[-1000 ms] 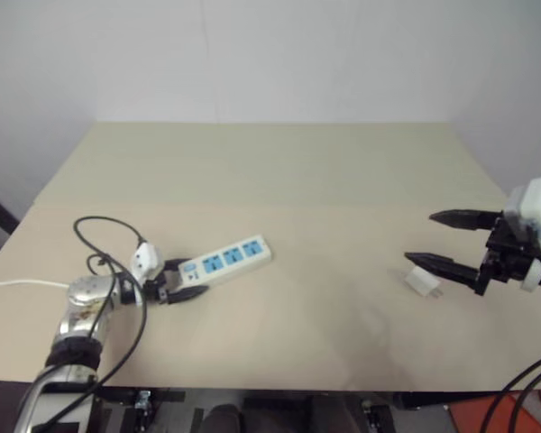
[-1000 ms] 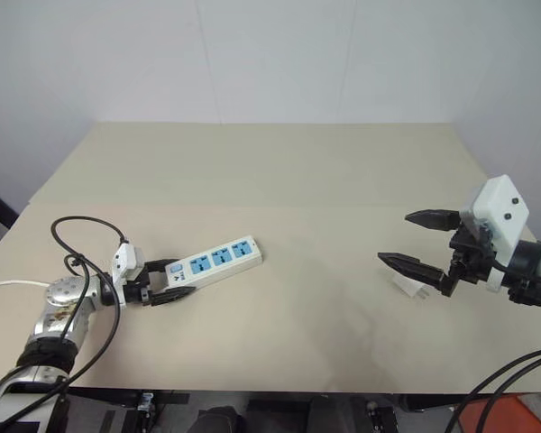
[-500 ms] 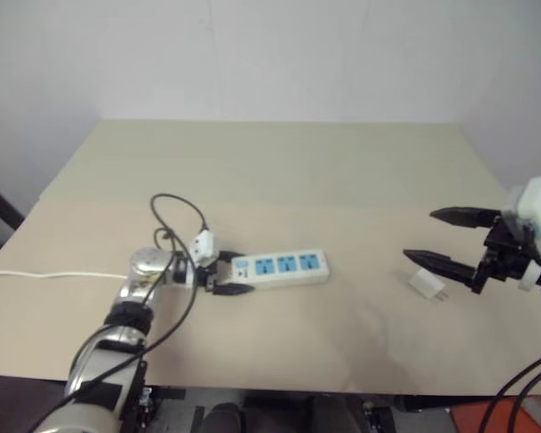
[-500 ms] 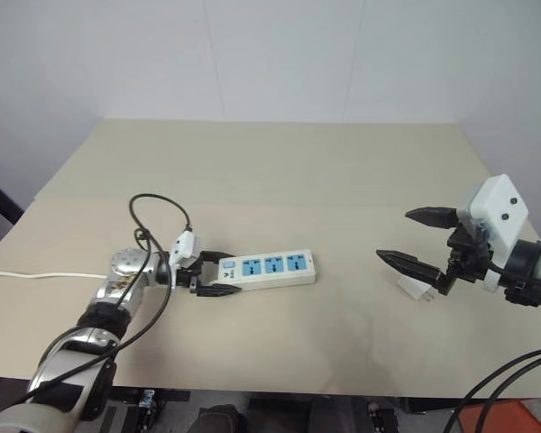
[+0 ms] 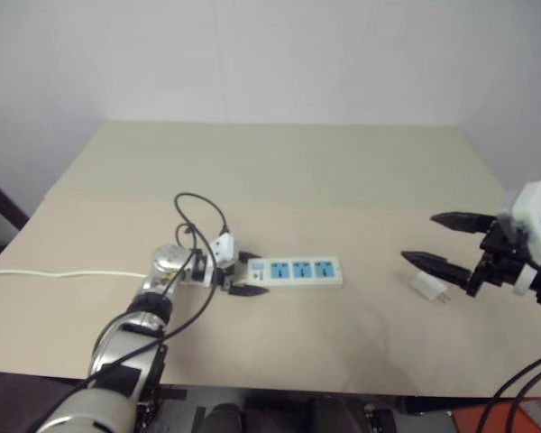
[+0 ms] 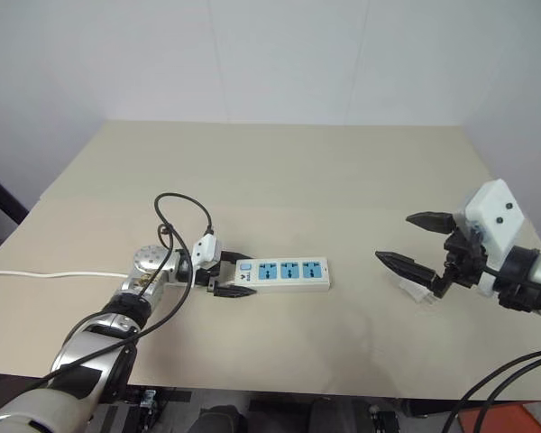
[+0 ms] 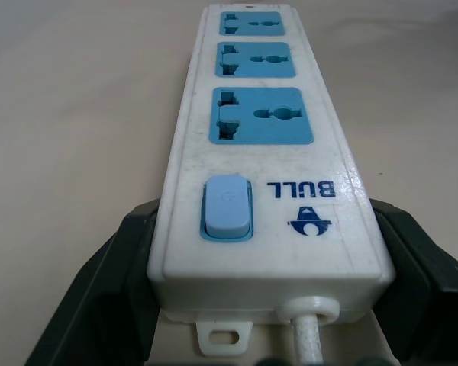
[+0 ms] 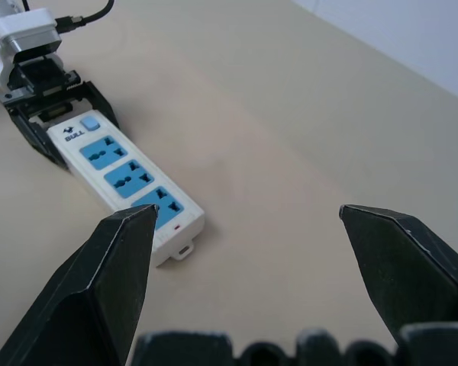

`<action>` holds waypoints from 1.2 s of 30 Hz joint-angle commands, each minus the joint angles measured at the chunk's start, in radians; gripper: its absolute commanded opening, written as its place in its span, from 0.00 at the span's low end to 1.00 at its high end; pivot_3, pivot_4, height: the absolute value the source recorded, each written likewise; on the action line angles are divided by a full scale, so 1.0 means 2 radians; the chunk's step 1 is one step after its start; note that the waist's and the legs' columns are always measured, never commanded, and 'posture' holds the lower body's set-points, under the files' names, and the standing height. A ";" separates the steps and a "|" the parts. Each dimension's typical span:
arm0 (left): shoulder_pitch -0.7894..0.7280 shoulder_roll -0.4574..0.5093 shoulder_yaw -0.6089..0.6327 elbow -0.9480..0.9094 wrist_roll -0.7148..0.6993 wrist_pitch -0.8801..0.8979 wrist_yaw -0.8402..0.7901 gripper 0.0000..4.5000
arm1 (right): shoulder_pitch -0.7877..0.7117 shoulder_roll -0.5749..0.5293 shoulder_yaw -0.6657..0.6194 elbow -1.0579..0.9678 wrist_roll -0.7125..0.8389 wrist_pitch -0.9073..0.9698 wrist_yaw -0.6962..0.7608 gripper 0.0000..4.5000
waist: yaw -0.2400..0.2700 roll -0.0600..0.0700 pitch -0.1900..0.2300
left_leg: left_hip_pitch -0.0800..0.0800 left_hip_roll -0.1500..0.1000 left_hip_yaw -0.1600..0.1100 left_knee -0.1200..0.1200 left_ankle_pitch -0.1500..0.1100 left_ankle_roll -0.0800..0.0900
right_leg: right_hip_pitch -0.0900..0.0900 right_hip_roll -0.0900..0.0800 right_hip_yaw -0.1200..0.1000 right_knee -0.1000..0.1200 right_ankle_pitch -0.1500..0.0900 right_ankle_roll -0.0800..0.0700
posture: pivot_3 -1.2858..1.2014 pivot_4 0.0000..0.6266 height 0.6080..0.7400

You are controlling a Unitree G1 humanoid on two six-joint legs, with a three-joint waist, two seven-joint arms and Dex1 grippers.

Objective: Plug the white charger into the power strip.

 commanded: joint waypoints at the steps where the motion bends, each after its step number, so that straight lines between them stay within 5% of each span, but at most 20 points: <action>1: 0.003 -0.010 -0.006 0.009 0.008 0.003 -0.006 0.73 | -0.002 -0.010 -0.023 -0.005 -0.001 0.011 -0.008 1.00 | -0.001 0.000 0.000 | 0.000 0.000 0.000 0.000 0.000 0.000 | 0.000 0.000 0.000 0.000 0.000 0.000 | 0.52 0.24 1.00; 9: 0.004 -0.012 -0.008 -0.001 0.007 0.024 -0.028 0.73 | -0.094 -0.096 0.045 0.061 0.032 0.172 -0.039 1.00 | -0.002 0.002 -0.001 | 0.000 0.000 0.000 0.000 0.000 0.000 | 0.000 0.000 0.000 -0.002 0.000 0.001 | 0.52 0.24 1.00; 15: -0.005 -0.020 -0.013 0.005 0.016 0.024 -0.026 0.73 | -0.295 -0.128 0.265 0.172 -0.024 0.296 -0.047 1.00 | -0.001 0.004 -0.002 | 0.000 0.000 -0.001 0.000 0.000 0.000 | -0.001 0.000 -0.001 -0.005 0.001 0.001 | 0.52 0.24 1.00; 26: -0.018 -0.022 -0.018 0.012 0.024 0.028 -0.030 0.73 | -0.491 -0.086 0.548 0.336 -0.177 0.295 0.061 1.00 | 0.000 0.007 -0.004 | -0.009 -0.001 -0.001 0.002 0.001 -0.002 | -0.008 -0.002 -0.002 -0.005 0.003 0.003 | 0.52 0.24 1.00; 36: -0.011 -0.025 -0.018 0.007 0.024 0.029 -0.023 0.73 | -0.514 -0.061 0.629 0.391 -0.249 0.271 0.142 1.00 | 0.000 0.007 -0.004 | -0.009 -0.002 -0.001 0.002 0.001 -0.002 | -0.008 -0.002 -0.002 -0.005 0.003 0.003 | 0.52 0.24 1.00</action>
